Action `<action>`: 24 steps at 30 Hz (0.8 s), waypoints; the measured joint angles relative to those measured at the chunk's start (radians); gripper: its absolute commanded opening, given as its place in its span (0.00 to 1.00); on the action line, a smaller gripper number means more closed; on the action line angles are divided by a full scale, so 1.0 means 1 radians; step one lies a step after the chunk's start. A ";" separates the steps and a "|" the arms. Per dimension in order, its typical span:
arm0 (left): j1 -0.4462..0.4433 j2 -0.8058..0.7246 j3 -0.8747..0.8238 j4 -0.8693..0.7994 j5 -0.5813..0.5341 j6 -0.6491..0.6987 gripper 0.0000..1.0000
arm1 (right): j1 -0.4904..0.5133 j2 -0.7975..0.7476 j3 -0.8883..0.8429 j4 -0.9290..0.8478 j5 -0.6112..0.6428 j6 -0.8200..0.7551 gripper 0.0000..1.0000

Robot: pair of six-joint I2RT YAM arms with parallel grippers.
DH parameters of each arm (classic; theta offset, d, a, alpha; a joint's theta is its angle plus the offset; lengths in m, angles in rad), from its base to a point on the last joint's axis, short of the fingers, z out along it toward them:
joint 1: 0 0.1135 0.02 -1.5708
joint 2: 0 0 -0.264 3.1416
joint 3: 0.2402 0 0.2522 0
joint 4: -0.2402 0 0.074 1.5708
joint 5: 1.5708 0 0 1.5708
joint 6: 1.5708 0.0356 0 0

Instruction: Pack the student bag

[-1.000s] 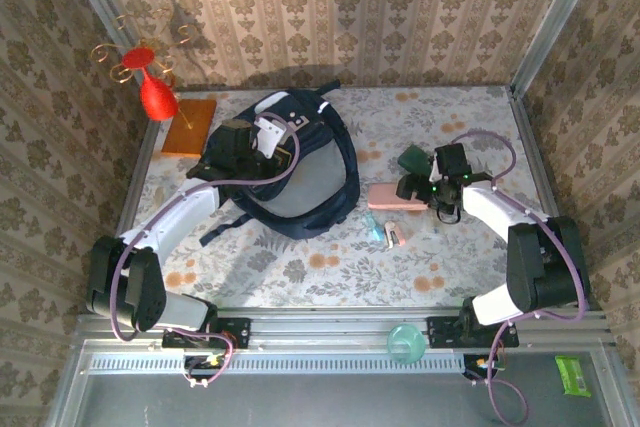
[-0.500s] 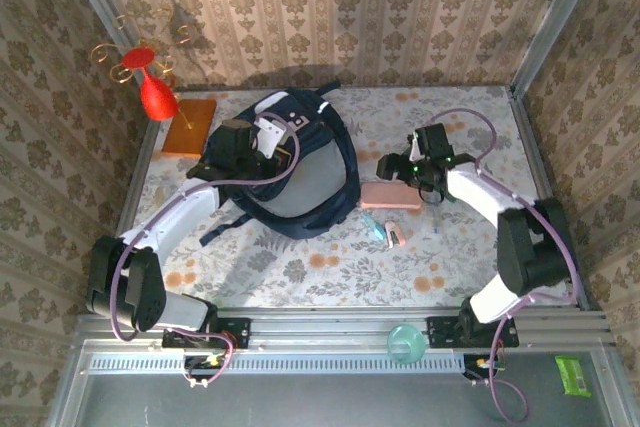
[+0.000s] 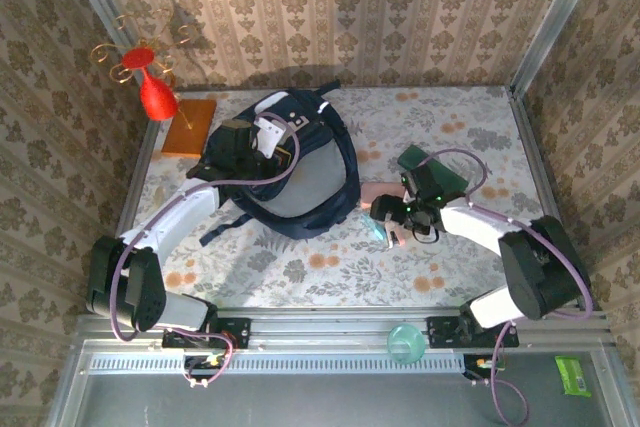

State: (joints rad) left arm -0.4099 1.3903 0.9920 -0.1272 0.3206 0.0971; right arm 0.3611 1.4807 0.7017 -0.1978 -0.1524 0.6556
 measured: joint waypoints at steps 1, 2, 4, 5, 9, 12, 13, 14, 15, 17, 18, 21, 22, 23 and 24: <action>0.000 0.000 0.000 0.000 0.000 0.000 0.00 | -0.006 0.017 0.009 0.001 0.003 0.013 0.99; 0.000 0.000 0.000 0.000 -0.002 0.000 0.00 | -0.015 0.026 0.022 -0.004 0.000 0.029 0.99; 0.000 0.000 0.000 0.000 -0.002 0.000 0.00 | -0.023 0.051 0.050 0.000 -0.005 0.047 0.99; 0.000 0.000 0.000 0.000 -0.002 0.000 0.00 | -0.029 0.075 0.073 -0.007 -0.005 0.058 0.99; 0.000 0.000 0.000 0.000 -0.002 0.000 0.00 | -0.043 0.121 0.127 -0.051 -0.008 0.096 1.00; 0.000 0.000 0.000 0.000 -0.002 0.000 0.00 | -0.043 0.152 0.170 -0.092 0.001 0.114 1.00; 0.000 0.000 0.000 0.000 -0.002 0.000 0.00 | -0.042 0.163 0.186 -0.107 0.005 0.120 1.00; 0.000 0.000 0.000 0.000 -0.002 0.000 0.00 | -0.042 0.173 0.201 -0.123 0.008 0.125 1.00; 0.000 0.000 0.000 0.000 -0.002 0.000 0.00 | -0.042 0.183 0.216 -0.137 0.011 0.130 1.00; 0.000 0.000 0.000 -0.001 -0.002 0.000 0.00 | -0.042 0.206 0.247 -0.166 0.018 0.134 1.00; 0.000 0.000 0.000 -0.002 -0.002 0.000 0.00 | -0.042 0.215 0.260 -0.178 0.019 0.134 1.00; 0.000 0.000 0.000 -0.003 -0.002 0.000 0.00 | -0.042 0.224 0.277 -0.187 0.029 0.132 0.99; 0.000 0.000 0.000 -0.003 -0.003 0.000 0.00 | -0.042 0.224 0.277 -0.171 0.043 0.127 0.98; -0.001 0.000 0.000 -0.003 -0.002 0.000 0.00 | -0.043 0.224 0.277 -0.140 0.069 0.116 0.97; -0.001 0.000 0.000 -0.003 -0.003 0.000 0.00 | -0.047 0.224 0.277 -0.109 0.093 0.105 0.97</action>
State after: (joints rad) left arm -0.4107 1.3903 0.9920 -0.1307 0.3180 0.0975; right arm 0.3138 1.7046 0.9783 -0.3073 -0.0593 0.7609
